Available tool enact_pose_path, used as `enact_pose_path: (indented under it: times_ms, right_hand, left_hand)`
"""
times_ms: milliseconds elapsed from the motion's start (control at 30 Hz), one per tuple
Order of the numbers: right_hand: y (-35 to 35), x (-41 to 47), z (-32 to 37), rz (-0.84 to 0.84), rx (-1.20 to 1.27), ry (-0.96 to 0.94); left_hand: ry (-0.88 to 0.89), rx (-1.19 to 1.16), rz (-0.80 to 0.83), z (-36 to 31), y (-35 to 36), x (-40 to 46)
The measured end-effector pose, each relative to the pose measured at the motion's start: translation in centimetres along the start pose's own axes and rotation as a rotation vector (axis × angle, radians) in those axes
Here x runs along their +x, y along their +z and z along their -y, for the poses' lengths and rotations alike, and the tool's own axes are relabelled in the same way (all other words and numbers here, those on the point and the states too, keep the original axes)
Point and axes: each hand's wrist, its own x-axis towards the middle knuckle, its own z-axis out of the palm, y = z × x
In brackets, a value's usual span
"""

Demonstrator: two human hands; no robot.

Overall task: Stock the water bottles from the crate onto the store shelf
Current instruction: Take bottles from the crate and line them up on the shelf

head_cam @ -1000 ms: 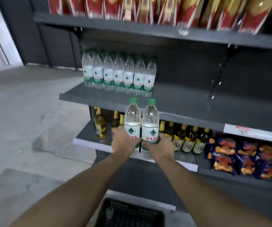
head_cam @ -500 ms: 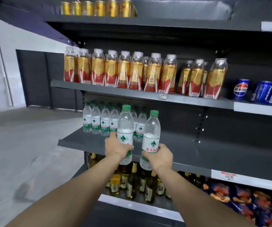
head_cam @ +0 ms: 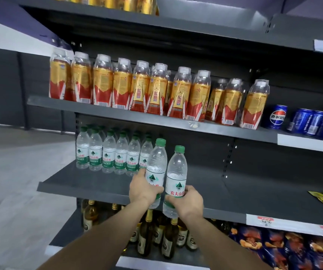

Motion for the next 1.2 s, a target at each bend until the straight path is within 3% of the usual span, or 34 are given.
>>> enact_pose_path:
  times_ms: [367,733,1000,1200]
  right_hand:
    - [0.4,8.8,-3.5,-0.023,-0.001,0.087]
    - [0.4,20.7,-8.6,0.102,-0.039,0.017]
    - [1.0,23.7,-9.9,0.135,0.104,-0.008]
    - [2.0,24.6,-10.7,0.068,0.045,-0.007]
  left_hand:
    - [-0.041,0.035,-0.002,0.8,6.9,5.4]
    - [-0.056,0.002,-0.121,0.3,18.9,12.3]
    - [-0.048,-0.017,-0.18,1.5,24.3,17.1]
    - [-0.05,0.057,-0.135,2.1,25.2,20.5]
